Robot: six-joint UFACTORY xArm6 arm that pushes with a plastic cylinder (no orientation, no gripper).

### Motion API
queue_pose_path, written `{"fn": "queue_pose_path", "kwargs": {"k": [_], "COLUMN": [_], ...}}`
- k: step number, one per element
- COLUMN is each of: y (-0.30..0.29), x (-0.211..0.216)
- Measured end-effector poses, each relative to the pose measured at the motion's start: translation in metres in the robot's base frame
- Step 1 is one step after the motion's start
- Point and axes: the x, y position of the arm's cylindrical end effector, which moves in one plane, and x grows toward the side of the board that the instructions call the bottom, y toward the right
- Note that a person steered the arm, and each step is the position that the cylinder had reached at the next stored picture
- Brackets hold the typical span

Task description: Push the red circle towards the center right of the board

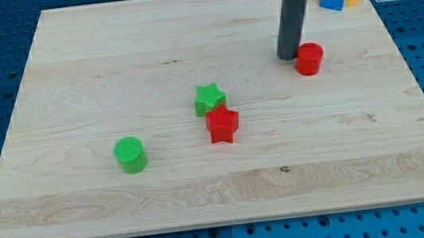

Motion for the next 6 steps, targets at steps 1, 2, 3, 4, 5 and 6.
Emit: {"fn": "queue_pose_path", "kwargs": {"k": [1, 2, 3, 4, 5, 6], "y": [-0.014, -0.007, 0.017, 0.038, 0.036, 0.075], "x": [0.022, 0.033, 0.030, 0.019, -0.003, -0.011]}}
